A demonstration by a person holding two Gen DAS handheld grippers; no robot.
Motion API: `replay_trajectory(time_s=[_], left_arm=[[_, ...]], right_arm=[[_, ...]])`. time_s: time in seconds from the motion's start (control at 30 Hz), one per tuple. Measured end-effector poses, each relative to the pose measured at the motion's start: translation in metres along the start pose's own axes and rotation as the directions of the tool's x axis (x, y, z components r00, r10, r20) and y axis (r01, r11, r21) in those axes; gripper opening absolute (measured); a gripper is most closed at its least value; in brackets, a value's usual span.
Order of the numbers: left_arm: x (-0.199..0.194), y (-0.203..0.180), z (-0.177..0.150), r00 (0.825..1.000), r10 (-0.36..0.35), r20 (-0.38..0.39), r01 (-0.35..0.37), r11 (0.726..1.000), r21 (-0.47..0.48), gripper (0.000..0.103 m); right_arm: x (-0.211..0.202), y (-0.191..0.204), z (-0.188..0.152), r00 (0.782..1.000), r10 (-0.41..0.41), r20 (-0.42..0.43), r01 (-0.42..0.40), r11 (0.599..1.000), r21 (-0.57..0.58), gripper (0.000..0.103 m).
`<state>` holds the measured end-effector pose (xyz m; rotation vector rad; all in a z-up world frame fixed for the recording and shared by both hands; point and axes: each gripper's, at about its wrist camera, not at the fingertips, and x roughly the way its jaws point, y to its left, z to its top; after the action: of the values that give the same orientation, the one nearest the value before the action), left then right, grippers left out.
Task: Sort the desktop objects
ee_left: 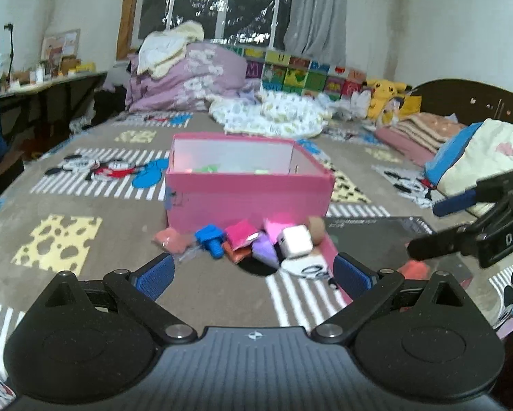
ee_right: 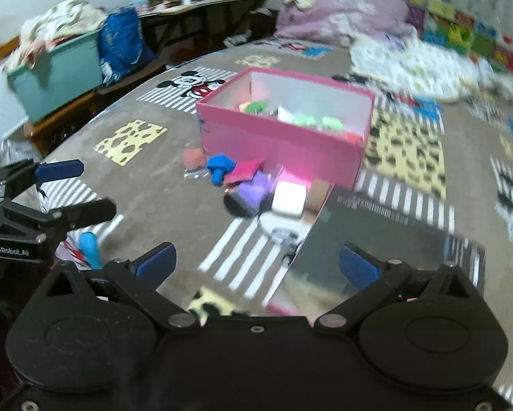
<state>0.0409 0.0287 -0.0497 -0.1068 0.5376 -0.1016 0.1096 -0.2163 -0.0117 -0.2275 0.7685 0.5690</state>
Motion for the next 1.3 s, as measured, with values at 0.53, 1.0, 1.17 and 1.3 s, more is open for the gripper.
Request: replay_trajectory(time_s=[0.53, 1.0, 1.17, 1.3], left_arm=[[0.053, 0.046, -0.001, 0.999, 0.024, -0.031, -0.025, 0.999, -0.020, 0.100], [0.122, 0.077, 0.018, 0.998, 0.024, -0.063, -0.011, 0.982, 0.190, 0.094], [0.149, 0.088, 0.012, 0.996, -0.017, -0.091, 0.041, 0.963, 0.267, 0.084], [0.161, 0.090, 0.009, 0.993, -0.054, -0.102, 0.084, 0.942, 0.324, 0.083]], right_arm=[[0.066, -0.013, 0.041, 0.997, 0.050, -0.057, -0.064, 0.958, -0.279, 0.102], [0.111, -0.036, 0.052, 0.998, 0.039, -0.049, -0.052, 0.949, -0.310, 0.102], [0.128, -0.037, 0.051, 0.996, 0.054, -0.066, -0.073, 0.940, -0.333, 0.102], [0.140, -0.036, 0.052, 0.995, 0.057, -0.081, -0.082, 0.934, -0.349, 0.102]])
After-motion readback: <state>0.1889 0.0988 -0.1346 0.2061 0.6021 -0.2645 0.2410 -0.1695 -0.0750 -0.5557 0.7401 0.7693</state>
